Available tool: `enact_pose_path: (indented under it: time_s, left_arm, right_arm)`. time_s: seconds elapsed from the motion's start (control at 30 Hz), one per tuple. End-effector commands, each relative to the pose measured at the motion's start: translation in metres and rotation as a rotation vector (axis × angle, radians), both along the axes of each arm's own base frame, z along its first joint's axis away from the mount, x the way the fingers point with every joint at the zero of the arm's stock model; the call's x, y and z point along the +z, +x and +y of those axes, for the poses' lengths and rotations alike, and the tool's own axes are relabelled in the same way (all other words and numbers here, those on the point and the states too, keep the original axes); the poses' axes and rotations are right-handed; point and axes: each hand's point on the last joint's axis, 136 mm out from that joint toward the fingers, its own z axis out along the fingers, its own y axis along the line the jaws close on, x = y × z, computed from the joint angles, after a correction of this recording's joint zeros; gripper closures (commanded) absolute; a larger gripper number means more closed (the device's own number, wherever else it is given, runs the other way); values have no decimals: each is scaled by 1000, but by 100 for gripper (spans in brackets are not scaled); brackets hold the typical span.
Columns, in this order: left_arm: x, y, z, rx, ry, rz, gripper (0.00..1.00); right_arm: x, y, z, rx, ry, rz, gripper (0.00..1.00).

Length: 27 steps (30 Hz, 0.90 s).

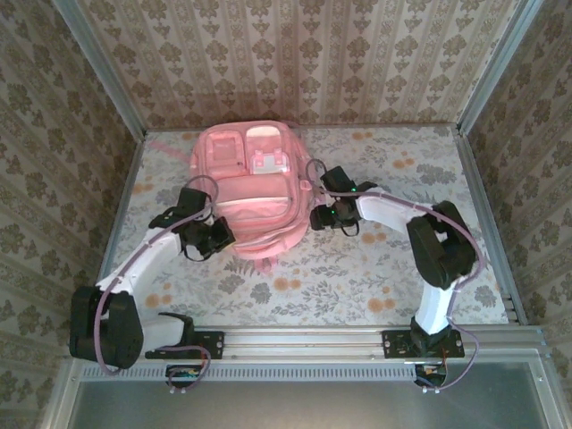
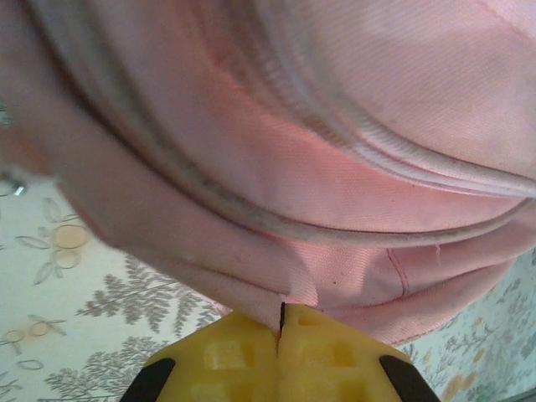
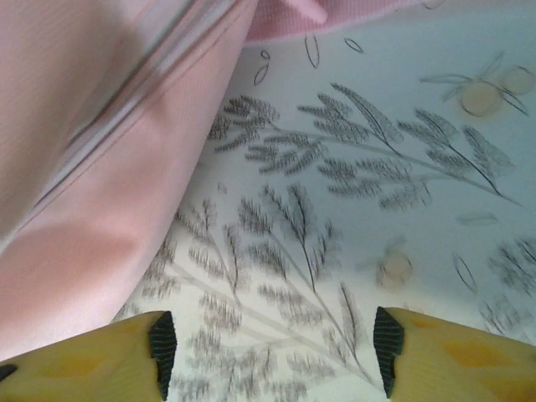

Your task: Pack books, pencil case, and school supplies into a backpack

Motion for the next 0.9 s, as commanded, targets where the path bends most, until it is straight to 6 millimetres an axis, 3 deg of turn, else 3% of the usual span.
enact_pose_path:
  time_s: [0.0, 0.1, 0.23, 0.4, 0.43, 0.5, 0.57, 0.6, 0.63, 0.67, 0.77, 0.87]
  left_arm:
    - [22, 17, -31, -101, -25, -104, 100]
    - [26, 21, -60, -218, -34, -146, 100]
    - [22, 10, -112, -472, 5, -175, 100]
    - [12, -10, -162, -679, 21, -199, 98]
    - [12, -13, -168, -710, 25, -213, 86]
    - [16, -14, -168, -728, 52, -249, 62]
    - [34, -12, -165, -722, 36, -337, 47]
    - [49, -11, -163, -715, 15, -396, 34]
    - [64, -10, -160, -707, -5, -447, 4]
    - [81, -9, -158, -708, -25, -505, 0]
    - [129, -5, -141, -694, -20, -673, 0]
    - [161, 19, -96, -521, 86, -803, 0]
  right_arm:
    - [61, 11, -18, -65, 8, -198, 1]
    - [105, 13, -37, -119, 8, -335, 1]
    - [153, 14, -59, -205, 40, -479, 0]
    - [184, 13, -69, -230, 91, -577, 0]
    - [188, 12, -71, -236, 94, -588, 0]
    - [192, 11, -77, -251, 92, -603, 0]
    - [196, 10, -86, -286, 73, -626, 0]
    - [198, 9, -89, -291, 72, -640, 0]
    - [200, 8, -91, -295, 72, -653, 0]
    - [203, 6, -94, -300, 72, -672, 0]
    - [213, 2, -99, -297, 65, -734, 0]
    - [219, 4, -101, -272, 54, -814, 0]
